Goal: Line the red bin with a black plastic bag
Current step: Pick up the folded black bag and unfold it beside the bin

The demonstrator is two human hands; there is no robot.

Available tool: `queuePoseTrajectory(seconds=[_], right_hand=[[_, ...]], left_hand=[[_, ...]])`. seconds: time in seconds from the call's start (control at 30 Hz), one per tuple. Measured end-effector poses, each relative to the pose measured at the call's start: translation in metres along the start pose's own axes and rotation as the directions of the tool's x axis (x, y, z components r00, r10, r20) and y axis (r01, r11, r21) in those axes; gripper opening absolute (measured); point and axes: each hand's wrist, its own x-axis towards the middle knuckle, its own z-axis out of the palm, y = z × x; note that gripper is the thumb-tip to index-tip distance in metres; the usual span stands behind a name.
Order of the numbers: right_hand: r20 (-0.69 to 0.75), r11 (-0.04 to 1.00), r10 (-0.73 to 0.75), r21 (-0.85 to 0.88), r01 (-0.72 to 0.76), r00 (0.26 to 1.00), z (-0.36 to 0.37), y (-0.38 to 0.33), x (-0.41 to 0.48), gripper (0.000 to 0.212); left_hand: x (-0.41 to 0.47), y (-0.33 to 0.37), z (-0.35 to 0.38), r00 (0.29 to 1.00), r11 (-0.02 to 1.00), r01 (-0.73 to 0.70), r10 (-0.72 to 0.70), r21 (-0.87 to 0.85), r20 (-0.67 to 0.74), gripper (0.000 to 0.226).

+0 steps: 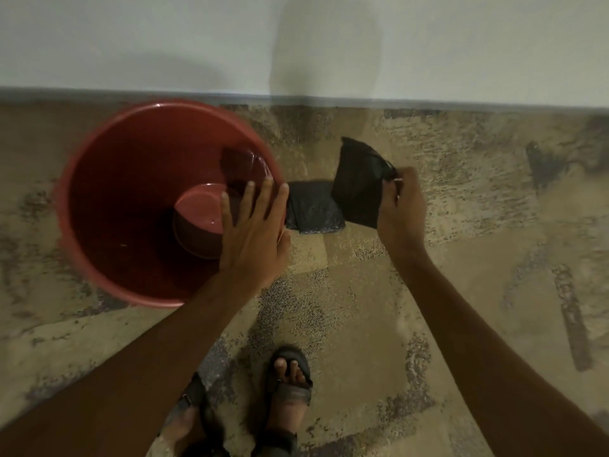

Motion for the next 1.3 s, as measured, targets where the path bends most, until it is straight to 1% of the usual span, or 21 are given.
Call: queuePoseTrajectory(seconds=[0.13,0.2,0.23,0.27,0.3,0.37,0.4,0.43,0.47,0.5,0.53,0.6,0.63,0.73,0.83,0.87,0.93,0.97,1.07,1.17,1.3], right_hand=[[0.012,0.996,-0.014,0.088,0.013,1.0,-0.033,-0.04,-0.032,0.01],[0.008,0.994,-0.053,0.094,0.052,0.999,-0.049,-0.061,-0.049,0.013],[0.004,0.993,-0.08,0.093,0.079,0.997,-0.057,-0.071,-0.058,0.015],[0.004,0.989,-0.113,0.093,0.112,0.994,-0.064,-0.083,-0.067,0.018],[0.017,0.986,-0.141,0.089,0.139,0.99,-0.07,-0.092,-0.076,0.019],[0.071,0.979,-0.194,0.072,0.189,0.978,-0.078,-0.106,-0.094,0.02],[0.098,0.971,-0.238,0.058,0.233,0.966,-0.081,-0.112,-0.102,0.019],[0.122,0.957,-0.289,0.044,0.285,0.95,-0.083,-0.117,-0.11,0.02],[0.144,0.941,-0.337,0.032,0.336,0.93,-0.084,-0.121,-0.117,0.022],[0.168,0.926,-0.374,0.018,0.377,0.912,-0.084,-0.123,-0.124,0.023],[0.197,0.911,-0.404,0.001,0.412,0.893,-0.084,-0.122,-0.13,0.023],[0.26,0.873,-0.462,-0.037,0.487,0.848,-0.08,-0.119,-0.142,0.022],[0.289,0.849,-0.49,-0.059,0.526,0.823,-0.078,-0.117,-0.147,0.023],[0.374,0.783,-0.535,-0.116,0.611,0.757,-0.071,-0.11,-0.158,0.024],[0.472,0.785,-0.5,-0.107,0.611,0.726,-0.065,-0.101,-0.165,0.02],[0.513,0.795,-0.464,-0.118,0.595,0.722,-0.064,-0.099,-0.166,0.024],[0.575,0.85,-0.34,-0.151,0.504,0.744,-0.061,-0.096,-0.166,0.032],[0.578,0.898,-0.259,-0.15,0.413,0.774,-0.06,-0.097,-0.165,0.034],[0.398,0.995,-0.08,-0.023,0.097,0.914,-0.055,-0.108,-0.155,0.034],[0.211,0.974,0.062,0.202,-0.106,0.975,-0.048,-0.128,-0.138,0.028],[0.119,0.88,0.265,0.375,-0.291,0.957,-0.041,-0.146,-0.12,0.026]], left_hand=[[-0.01,0.006,-0.023,1.0,0.986,0.022,-0.025,-0.165,-0.017,0.061],[-0.016,0.01,-0.034,0.999,0.928,0.013,-0.028,-0.372,-0.035,0.043],[-0.019,0.013,-0.04,0.998,0.852,0.049,-0.062,-0.522,-0.007,0.036],[-0.021,0.017,-0.048,0.99,0.741,0.138,-0.116,-0.658,0.077,0.035],[-0.021,0.022,-0.056,0.962,0.584,0.272,-0.161,-0.764,0.22,0.039],[-0.016,0.031,-0.07,0.838,0.164,0.544,-0.157,-0.823,0.522,0.056],[-0.013,0.032,-0.078,0.786,-0.033,0.608,-0.114,-0.793,0.608,0.063],[-0.01,0.032,-0.086,0.761,-0.183,0.626,-0.072,-0.758,0.645,0.068],[-0.006,0.03,-0.094,0.757,-0.284,0.616,-0.043,-0.735,0.652,0.073],[-0.003,0.028,-0.103,0.764,-0.338,0.598,-0.031,-0.727,0.644,0.077],[-0.001,0.026,-0.11,0.772,-0.358,0.585,-0.031,-0.728,0.635,0.08],[0.001,0.024,-0.126,0.772,-0.345,0.583,-0.045,-0.735,0.634,0.08],[0.001,0.023,-0.133,0.766,-0.321,0.593,-0.055,-0.738,0.64,0.073],[-0.001,0.019,-0.143,0.775,-0.248,0.587,-0.105,-0.771,0.624,0.031],[-0.009,0.018,-0.146,0.79,-0.288,0.532,-0.169,-0.796,0.589,0.014],[-0.012,0.019,-0.147,0.797,-0.305,0.515,-0.172,-0.801,0.579,0.012],[-0.017,0.021,-0.148,0.812,-0.306,0.494,-0.173,-0.814,0.558,0.014],[-0.019,0.022,-0.148,0.819,-0.298,0.487,-0.17,-0.821,0.548,0.015],[-0.026,0.029,-0.148,0.841,-0.292,0.471,-0.137,-0.833,0.523,0.015],[-0.032,0.036,-0.147,0.857,-0.275,0.456,-0.122,-0.846,0.501,0.02],[-0.041,0.038,-0.145,0.888,-0.231,0.432,-0.061,-0.872,0.456,0.023]])
